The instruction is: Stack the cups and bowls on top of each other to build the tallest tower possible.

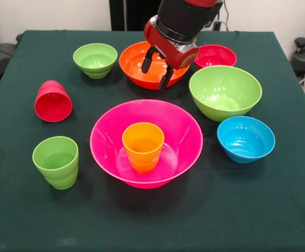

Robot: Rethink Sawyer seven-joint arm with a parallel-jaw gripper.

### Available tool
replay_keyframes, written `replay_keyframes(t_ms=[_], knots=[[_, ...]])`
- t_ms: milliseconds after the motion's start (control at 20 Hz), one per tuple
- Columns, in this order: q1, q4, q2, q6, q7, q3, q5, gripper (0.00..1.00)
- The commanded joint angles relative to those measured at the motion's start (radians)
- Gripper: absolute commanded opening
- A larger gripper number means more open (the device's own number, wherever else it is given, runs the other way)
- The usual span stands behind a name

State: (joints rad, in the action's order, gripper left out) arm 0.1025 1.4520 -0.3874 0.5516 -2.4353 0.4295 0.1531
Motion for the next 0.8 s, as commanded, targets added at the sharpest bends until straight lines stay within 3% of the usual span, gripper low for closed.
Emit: replay_keyframes(t_ms=[50, 300, 800], knots=[[-0.069, -0.004, -0.033, 0.033, 0.157, -0.177, -0.094, 1.00], [-0.137, -0.010, -0.062, 0.057, 0.260, -0.243, -0.153, 1.00], [-0.191, -0.044, -0.087, 0.062, 0.304, -0.323, -0.297, 1.00]])
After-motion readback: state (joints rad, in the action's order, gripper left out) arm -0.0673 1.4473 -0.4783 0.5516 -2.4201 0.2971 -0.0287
